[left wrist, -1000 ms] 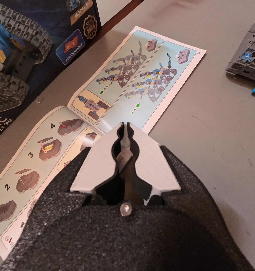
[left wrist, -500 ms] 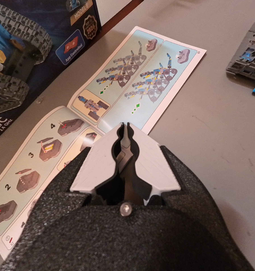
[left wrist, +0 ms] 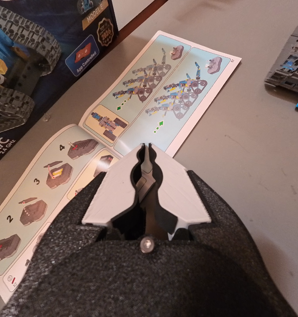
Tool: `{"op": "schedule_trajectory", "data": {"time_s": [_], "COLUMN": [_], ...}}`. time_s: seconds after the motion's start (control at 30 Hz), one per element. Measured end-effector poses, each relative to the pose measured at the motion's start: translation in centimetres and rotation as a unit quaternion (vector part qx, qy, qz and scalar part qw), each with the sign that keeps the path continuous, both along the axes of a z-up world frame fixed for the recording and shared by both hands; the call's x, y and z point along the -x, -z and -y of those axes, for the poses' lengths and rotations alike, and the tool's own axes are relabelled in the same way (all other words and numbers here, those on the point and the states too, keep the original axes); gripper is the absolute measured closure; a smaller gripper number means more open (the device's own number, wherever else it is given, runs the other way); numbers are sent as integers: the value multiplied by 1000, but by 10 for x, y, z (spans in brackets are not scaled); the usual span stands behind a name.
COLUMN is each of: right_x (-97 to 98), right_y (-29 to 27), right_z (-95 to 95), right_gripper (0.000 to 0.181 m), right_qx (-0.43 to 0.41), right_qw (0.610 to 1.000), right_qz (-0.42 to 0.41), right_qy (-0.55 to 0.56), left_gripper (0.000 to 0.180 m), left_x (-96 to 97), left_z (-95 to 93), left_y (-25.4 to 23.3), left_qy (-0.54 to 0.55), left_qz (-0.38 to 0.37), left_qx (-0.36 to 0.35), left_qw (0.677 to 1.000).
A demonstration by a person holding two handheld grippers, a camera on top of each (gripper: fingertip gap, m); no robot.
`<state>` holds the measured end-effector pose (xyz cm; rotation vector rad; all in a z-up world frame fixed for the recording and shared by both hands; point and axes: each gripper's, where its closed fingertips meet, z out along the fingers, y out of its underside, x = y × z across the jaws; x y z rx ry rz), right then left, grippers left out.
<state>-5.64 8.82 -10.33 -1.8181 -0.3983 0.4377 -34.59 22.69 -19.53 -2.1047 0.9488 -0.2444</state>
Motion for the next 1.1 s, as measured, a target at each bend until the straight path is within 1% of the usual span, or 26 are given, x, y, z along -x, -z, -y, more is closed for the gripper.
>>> {"op": "schedule_trajectory", "data": {"time_s": [0.07, 0.13, 0.2, 0.27, 0.33, 0.43, 0.57, 0.67, 0.77, 0.83, 0.9, 0.97, 1.03, 1.1], "right_x": [0, -1, -3, -3, -6, -11, -18, -24, -30, -30, -30, -31, -31, -31], "right_y": [0, 1, 3, 6, 5, 2, 5, 9, 13, 13, 13, 14, 15, 18], "right_z": [0, -1, -3, -6, -7, -8, -11, -14, -16, -16, -17, -18, -19, -19], "right_gripper": [168, 169, 169, 169, 169, 169, 169, 170, 171, 171, 171, 170, 170, 170], "right_qx": [-1, -2, 2, 9, 7, 2, 5, 10, 18, 21, 23, 25, 28, 33], "right_qw": [1000, 1000, 1000, 1000, 1000, 1000, 999, 998, 997, 998, 998, 998, 998, 997], "right_qz": [2, 4, 4, -3, -5, -5, 6, 27, 32, 20, 15, 14, 13, 14], "right_qy": [1, 2, 6, 7, 13, 26, 44, 59, 67, 64, 62, 62, 62, 62], "left_gripper": [177, 175, 157, 157, 162, 162, 162, 162, 162, 161, 156, 157, 156, 156], "left_x": [0, 4, 13, 32, 69, 111, 115, 112, 99, 92, 86, 81, 83, 83], "left_z": [0, 0, 8, 24, 38, 54, 57, 50, 44, 39, 32, 31, 35, 37], "left_y": [0, -8, -26, -47, -51, -34, -21, -27, -20, -13, -13, -3, 1, 1], "left_qy": [0, -17, -52, -83, -128, -162, -154, -150, -137, -135, -133, -123, -111, -110], "left_qz": [0, 3, 21, 50, 34, 5, 35, 55, 62, 52, 56, 43, 22, 21], "left_qx": [-2, -23, -50, -70, -80, -61, -41, -44, -7, 19, 30, 51, 41, 36], "left_qw": [1000, 1000, 997, 993, 988, 985, 987, 986, 989, 989, 989, 990, 993, 993]}}
